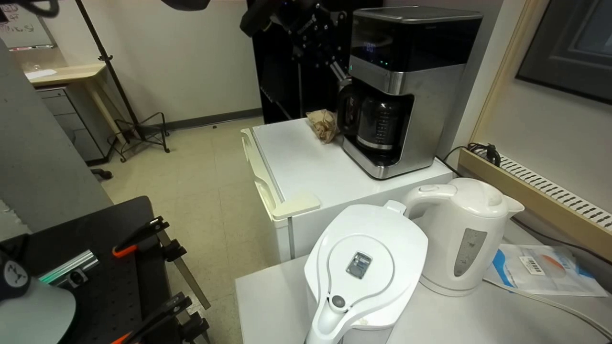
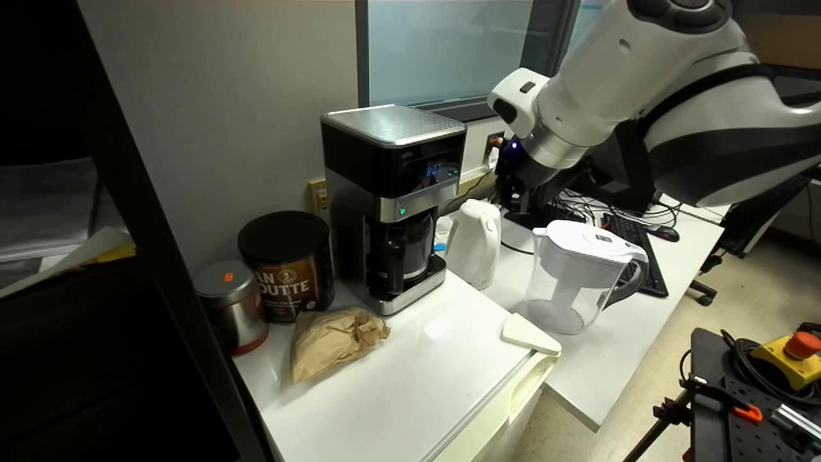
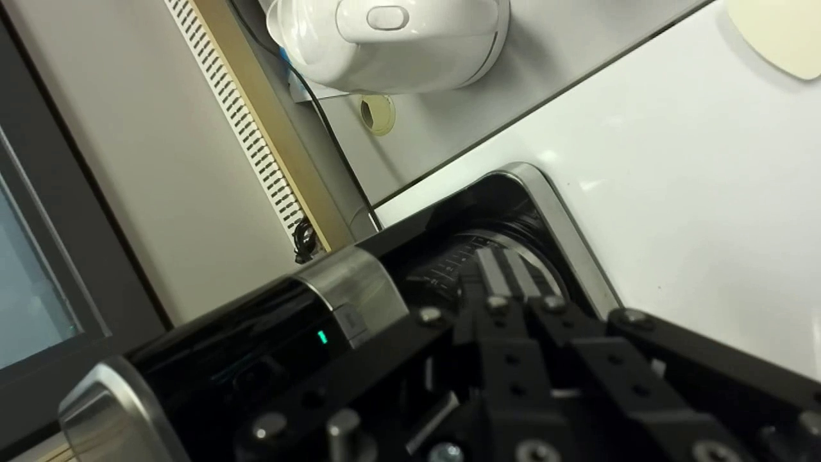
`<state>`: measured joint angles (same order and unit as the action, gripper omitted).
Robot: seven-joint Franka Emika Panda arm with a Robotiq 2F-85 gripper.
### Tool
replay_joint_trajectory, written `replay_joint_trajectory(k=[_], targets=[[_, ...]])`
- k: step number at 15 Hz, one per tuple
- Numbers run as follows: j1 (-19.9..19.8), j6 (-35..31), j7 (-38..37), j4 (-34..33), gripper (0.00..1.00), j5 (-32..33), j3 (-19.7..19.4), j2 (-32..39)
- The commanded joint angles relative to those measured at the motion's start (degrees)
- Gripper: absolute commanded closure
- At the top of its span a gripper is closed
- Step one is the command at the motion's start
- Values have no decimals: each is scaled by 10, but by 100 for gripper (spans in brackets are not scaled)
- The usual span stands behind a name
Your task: Press a button on the coffee making machine
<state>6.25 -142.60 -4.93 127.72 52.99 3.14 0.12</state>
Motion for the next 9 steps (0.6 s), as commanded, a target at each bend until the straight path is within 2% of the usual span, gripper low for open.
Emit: replay_joint_trajectory(k=[1, 9], targets=[[-6, -14, -10, 42, 98, 25, 6, -39], [-9, -18, -9, 67, 98, 30, 10, -65]])
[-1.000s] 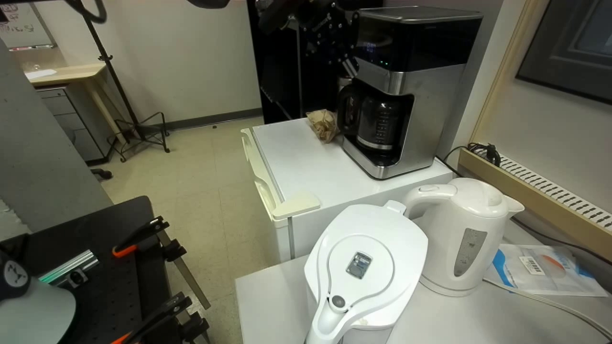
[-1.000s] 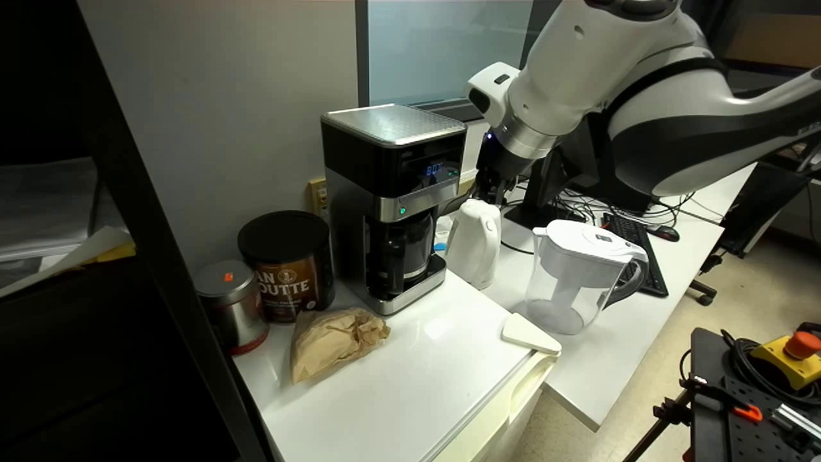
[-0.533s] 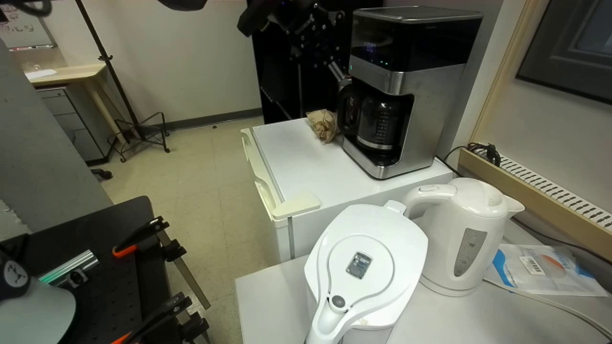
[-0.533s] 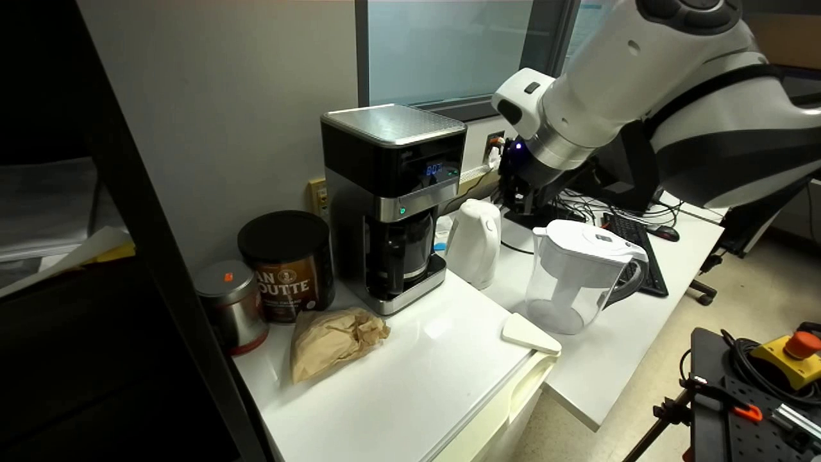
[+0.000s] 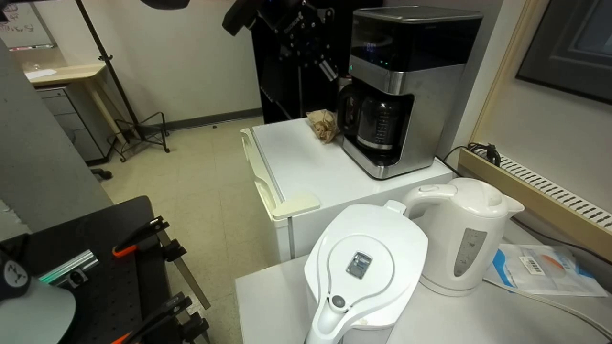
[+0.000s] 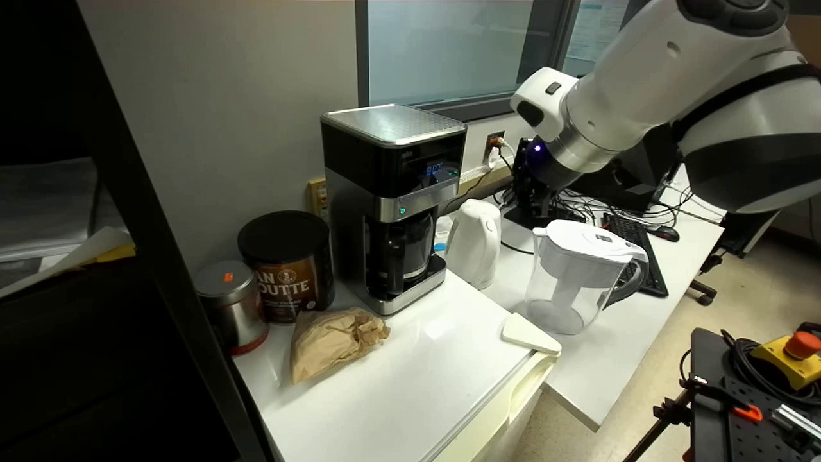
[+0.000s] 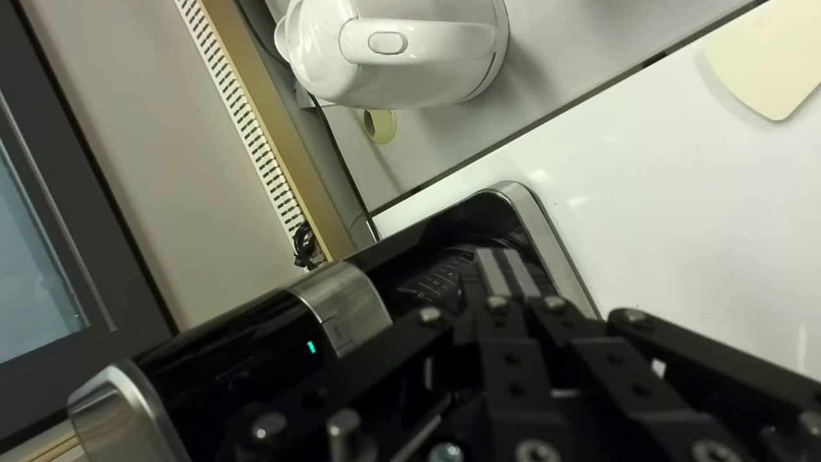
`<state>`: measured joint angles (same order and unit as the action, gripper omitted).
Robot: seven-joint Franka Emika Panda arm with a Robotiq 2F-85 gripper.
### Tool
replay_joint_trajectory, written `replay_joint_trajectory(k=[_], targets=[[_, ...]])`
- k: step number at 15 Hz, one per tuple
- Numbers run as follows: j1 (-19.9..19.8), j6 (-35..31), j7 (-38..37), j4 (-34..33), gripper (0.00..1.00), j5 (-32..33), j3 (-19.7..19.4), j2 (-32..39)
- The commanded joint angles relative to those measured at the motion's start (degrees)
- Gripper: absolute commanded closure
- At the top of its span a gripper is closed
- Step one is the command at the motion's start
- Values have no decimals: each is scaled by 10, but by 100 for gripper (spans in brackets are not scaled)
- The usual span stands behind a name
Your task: Press a button on the coffee making machine
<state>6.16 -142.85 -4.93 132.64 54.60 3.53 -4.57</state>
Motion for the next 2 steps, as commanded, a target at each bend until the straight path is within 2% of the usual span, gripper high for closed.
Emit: replay_joint_trajectory(k=[1, 2], targets=[[-8, -15, -9, 19, 98, 13, 6, -19], [-8, -16, -9, 20, 98, 14, 6, -20]])
